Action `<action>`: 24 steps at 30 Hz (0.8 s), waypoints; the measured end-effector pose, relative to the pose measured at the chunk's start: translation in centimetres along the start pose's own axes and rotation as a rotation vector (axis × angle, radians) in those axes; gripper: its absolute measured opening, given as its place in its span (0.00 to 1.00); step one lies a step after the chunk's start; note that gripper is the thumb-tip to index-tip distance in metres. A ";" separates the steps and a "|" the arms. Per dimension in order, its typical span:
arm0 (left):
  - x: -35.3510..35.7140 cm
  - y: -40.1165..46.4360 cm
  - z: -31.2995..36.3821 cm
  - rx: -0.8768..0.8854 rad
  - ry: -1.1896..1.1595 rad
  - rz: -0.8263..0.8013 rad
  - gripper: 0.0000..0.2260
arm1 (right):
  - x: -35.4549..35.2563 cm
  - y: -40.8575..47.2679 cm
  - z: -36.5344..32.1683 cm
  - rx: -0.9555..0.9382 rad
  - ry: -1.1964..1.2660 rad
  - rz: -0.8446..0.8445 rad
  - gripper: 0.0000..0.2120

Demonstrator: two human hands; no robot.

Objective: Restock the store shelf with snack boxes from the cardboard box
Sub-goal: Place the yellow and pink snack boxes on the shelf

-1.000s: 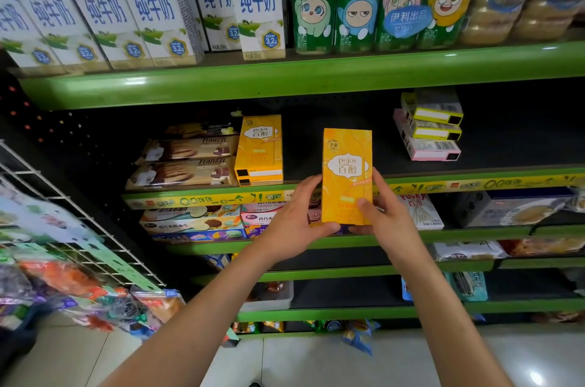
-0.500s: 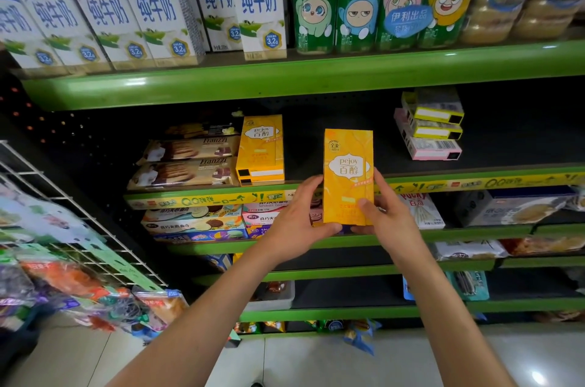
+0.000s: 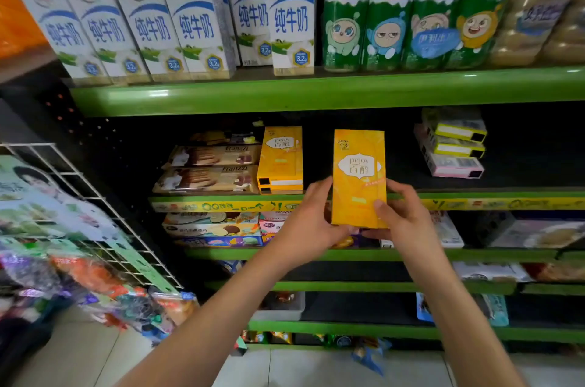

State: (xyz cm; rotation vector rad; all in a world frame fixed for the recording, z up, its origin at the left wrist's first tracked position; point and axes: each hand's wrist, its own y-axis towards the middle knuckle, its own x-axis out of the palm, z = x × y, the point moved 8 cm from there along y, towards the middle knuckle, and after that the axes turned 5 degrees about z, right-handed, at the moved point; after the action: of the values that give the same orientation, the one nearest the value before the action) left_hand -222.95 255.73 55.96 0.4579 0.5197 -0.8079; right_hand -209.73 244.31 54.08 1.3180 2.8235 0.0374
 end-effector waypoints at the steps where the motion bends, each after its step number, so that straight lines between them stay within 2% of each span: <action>1: -1.1 0.0 0.4 0.018 -0.014 0.026 0.38 | 0.7 0.1 -0.6 -0.011 -0.007 -0.019 0.14; 6: -7.6 0.4 0.2 0.027 0.008 0.125 0.36 | 5.6 1.3 -3.8 -0.025 -0.058 -0.152 0.21; 12: -14.3 2.3 -2.3 -0.031 0.040 0.152 0.30 | 11.7 4.7 -6.4 -0.086 -0.144 -0.209 0.14; 14: -15.3 3.4 -3.1 -0.045 0.026 0.138 0.28 | 13.2 6.1 -6.8 -0.119 -0.163 -0.210 0.11; 18: -16.3 5.2 -4.3 -0.050 0.093 0.138 0.28 | 14.5 8.3 -6.6 -0.130 -0.222 -0.178 0.18; 24: -14.1 5.5 -6.2 -0.141 0.049 0.017 0.28 | 13.8 8.0 -4.7 -0.110 -0.284 -0.144 0.17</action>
State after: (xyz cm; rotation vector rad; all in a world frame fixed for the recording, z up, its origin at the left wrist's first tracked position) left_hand -228.51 270.40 60.52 0.3518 0.6131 -0.7396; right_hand -212.66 259.99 58.91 1.0057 2.6253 0.0020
